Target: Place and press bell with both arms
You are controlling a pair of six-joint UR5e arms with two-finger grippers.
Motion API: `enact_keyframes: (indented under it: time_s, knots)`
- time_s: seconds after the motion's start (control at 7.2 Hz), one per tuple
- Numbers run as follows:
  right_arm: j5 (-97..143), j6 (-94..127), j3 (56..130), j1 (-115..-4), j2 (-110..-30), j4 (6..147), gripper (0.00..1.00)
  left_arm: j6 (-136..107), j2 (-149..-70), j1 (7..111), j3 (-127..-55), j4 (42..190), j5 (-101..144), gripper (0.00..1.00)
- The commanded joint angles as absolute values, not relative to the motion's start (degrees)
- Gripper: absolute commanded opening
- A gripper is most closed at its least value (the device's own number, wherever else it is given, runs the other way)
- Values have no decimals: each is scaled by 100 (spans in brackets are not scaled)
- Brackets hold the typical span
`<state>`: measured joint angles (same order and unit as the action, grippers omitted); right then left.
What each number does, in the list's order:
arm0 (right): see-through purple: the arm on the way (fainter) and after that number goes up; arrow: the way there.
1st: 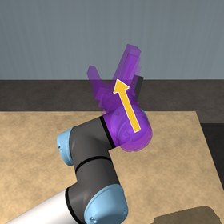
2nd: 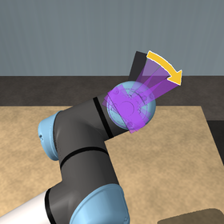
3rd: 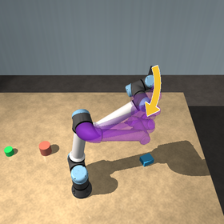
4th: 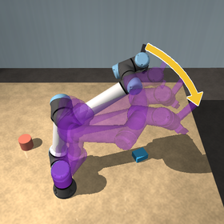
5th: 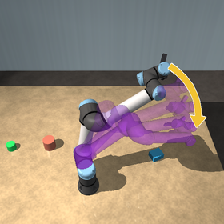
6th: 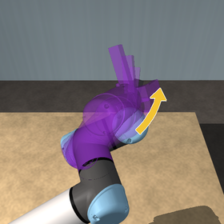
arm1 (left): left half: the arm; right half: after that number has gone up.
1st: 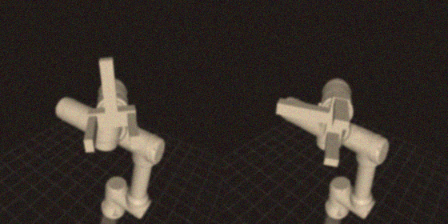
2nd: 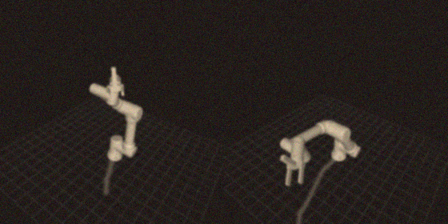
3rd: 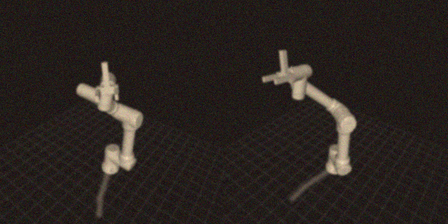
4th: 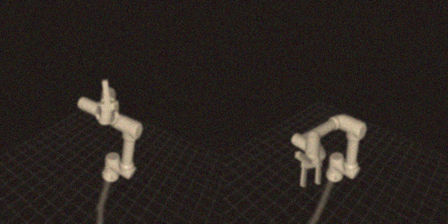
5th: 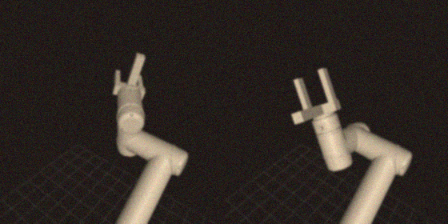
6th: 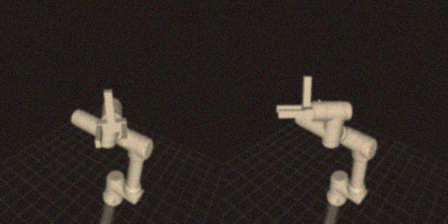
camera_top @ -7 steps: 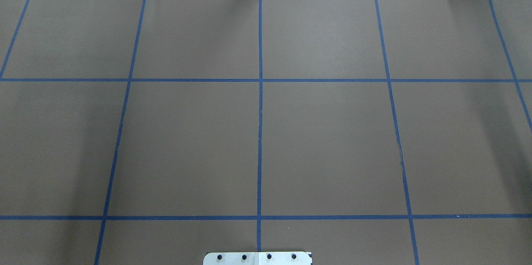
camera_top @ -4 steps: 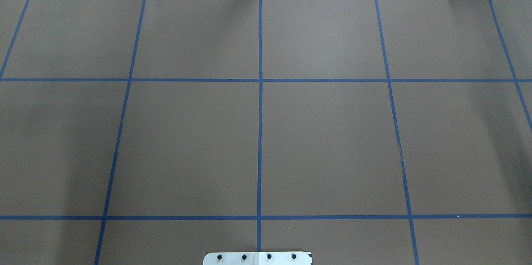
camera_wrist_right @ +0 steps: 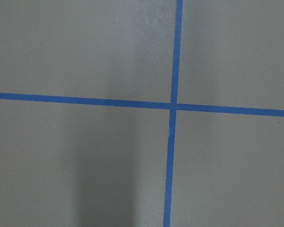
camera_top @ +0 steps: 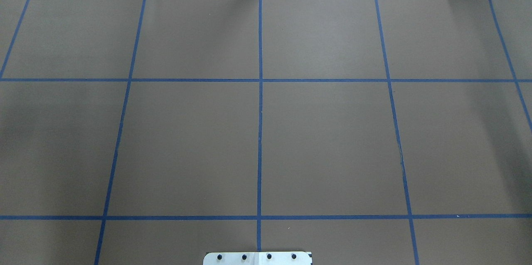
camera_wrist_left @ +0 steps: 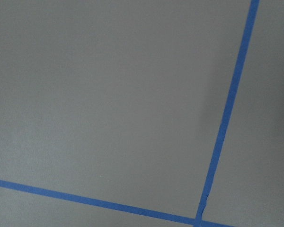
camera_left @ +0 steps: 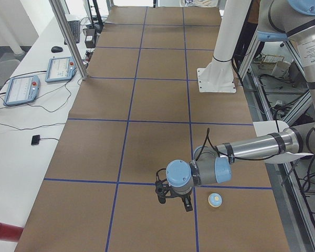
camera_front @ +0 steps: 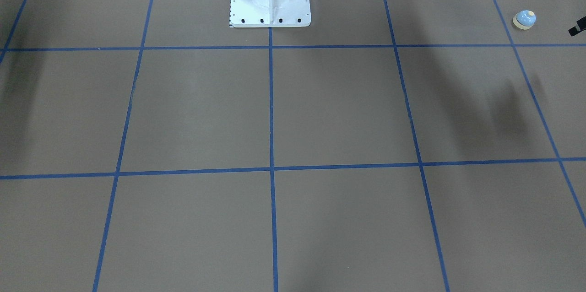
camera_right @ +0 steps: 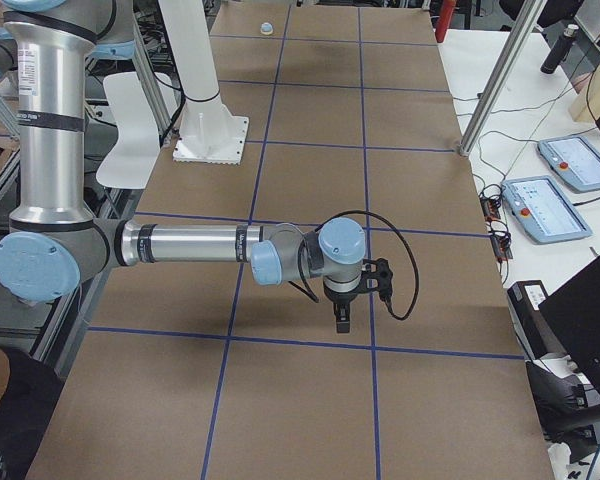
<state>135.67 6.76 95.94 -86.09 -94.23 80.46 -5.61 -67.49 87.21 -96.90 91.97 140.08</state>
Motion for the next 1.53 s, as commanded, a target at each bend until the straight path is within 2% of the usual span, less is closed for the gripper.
enact_keyframes:
  time_s: [0.0, 0.56, 0.69, 1.39]
  knots:
    - [13570, 659, 9615, -8491, -9431, 7920, 100, -510, -6724, 7487, -9598, 9498, 14038, 100]
    - [13509, 729, 9554, -8280, -9483, 7497, 100, -888, -6260, 7014, -9536, 10208, 13790, 100]
    - [13509, 729, 9554, -8245, -9483, 7497, 100, -1123, -6214, 6935, -9266, 10665, 13790, 100]
    - [13500, 721, 9466, -8165, -9466, 7497, 100, -1705, -6205, 5952, -8957, 11258, 13790, 100]
